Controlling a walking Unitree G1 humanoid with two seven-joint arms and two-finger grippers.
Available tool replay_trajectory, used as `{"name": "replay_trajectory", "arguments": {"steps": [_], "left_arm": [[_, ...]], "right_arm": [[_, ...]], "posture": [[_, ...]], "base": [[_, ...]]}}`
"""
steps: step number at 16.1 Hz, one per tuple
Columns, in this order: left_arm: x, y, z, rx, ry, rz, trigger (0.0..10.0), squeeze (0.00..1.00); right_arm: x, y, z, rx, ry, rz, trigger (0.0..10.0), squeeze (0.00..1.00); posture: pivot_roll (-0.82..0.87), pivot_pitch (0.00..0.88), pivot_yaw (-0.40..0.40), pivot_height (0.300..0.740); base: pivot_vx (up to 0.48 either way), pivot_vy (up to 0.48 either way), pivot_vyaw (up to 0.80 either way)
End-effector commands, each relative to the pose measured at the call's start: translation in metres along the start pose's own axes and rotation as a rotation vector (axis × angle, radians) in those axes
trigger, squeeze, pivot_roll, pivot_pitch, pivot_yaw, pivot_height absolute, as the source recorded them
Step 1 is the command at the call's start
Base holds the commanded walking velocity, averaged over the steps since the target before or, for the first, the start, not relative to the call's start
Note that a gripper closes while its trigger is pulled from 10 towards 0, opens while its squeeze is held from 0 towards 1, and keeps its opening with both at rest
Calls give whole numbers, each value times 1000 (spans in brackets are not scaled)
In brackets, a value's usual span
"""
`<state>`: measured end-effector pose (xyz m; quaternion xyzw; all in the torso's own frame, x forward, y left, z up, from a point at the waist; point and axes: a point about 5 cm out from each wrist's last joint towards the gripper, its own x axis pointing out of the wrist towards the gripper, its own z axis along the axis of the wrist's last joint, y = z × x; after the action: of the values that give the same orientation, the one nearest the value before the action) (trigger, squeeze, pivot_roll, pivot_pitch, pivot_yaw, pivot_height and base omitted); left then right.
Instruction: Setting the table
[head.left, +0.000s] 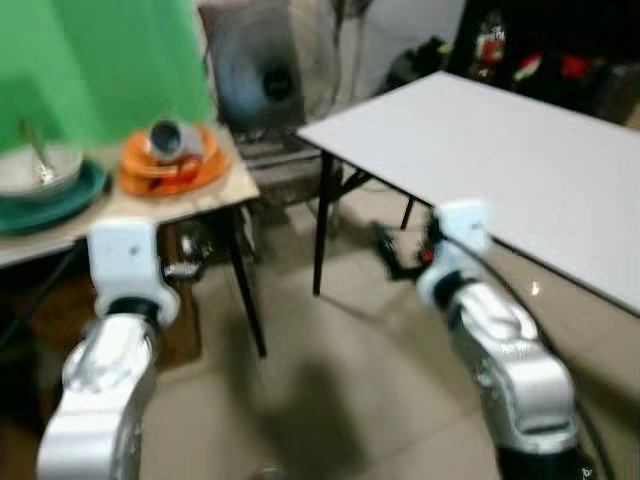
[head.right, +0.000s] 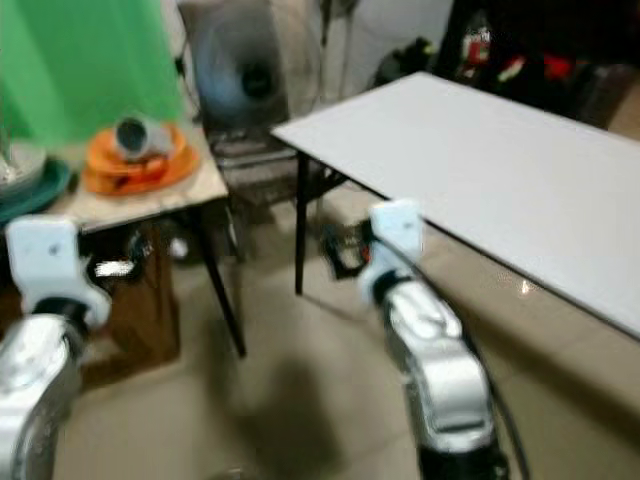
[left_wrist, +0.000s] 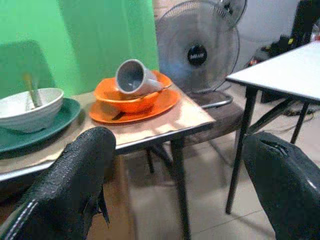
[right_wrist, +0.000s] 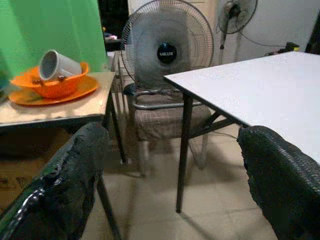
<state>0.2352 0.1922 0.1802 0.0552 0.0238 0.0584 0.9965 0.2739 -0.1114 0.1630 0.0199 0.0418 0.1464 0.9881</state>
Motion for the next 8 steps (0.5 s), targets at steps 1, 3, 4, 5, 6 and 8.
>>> {"name": "replay_trajectory", "arguments": {"steps": [1, 3, 4, 5, 6, 8], "left_arm": [[1, 1, 4, 11, -14, -13, 10000, 0], [3, 1, 6, 23, -18, -21, 10000, 0], [4, 2, 8, 24, -18, -26, 10000, 0], [4, 2, 8, 27, -18, -25, 10000, 0], [4, 3, 8, 28, -15, -19, 10000, 0], [2, 4, 6, 28, -10, -15, 10000, 0]], "right_arm": [[2, 1, -1, 10, 5, 1, 10000, 0], [4, -1, -2, 15, 10, -18, 10000, 0], [5, -2, -1, 13, 7, -20, 10000, 0], [5, -3, -1, 28, 2, -30, 10000, 0], [5, -1, -1, 33, -5, -16, 10000, 0], [5, 1, -2, 14, -5, 3, 10000, 0]], "posture": [[-30, 13, 47, 740], [-26, 11, 52, 740], [-26, 9, 54, 740], [-25, 12, 53, 740], [-23, 13, 51, 740], [-19, 13, 48, 740]], "base": [[360, 0, 750], [364, 0, 238], [364, 0, 0], [364, 0, 0], [364, 0, 0], [364, 0, 0]]}}
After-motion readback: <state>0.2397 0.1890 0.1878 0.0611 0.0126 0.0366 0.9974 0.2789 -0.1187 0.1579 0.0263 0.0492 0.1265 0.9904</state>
